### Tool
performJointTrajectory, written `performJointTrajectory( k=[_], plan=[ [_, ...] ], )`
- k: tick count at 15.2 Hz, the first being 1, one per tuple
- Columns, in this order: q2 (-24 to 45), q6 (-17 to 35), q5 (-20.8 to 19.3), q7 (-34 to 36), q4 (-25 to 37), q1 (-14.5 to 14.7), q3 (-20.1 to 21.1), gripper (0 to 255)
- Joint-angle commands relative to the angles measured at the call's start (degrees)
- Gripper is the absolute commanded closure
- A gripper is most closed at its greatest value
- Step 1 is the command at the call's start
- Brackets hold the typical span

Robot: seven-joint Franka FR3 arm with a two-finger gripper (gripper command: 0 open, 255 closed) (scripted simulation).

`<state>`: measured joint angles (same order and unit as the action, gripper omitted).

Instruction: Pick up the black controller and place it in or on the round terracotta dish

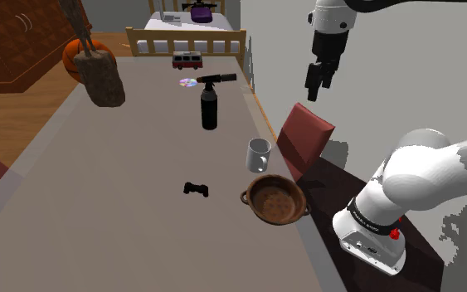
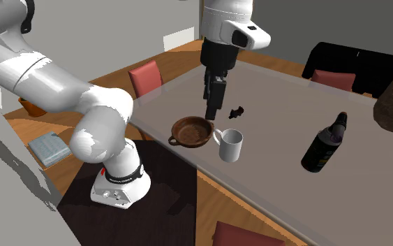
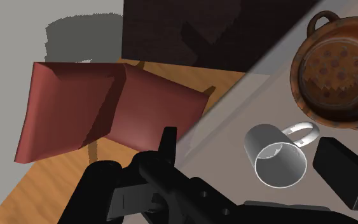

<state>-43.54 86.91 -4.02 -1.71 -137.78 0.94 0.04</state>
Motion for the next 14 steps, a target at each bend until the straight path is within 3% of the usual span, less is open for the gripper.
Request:
performJointTrajectory(
  k=[1,14],
  plan=[
    [0.0,0.0,0.0,0.0,0.0,0.0,0.0,0],
    [13.6,20.7,6.0,8.3,-4.7,6.6,11.0,0]
  ],
)
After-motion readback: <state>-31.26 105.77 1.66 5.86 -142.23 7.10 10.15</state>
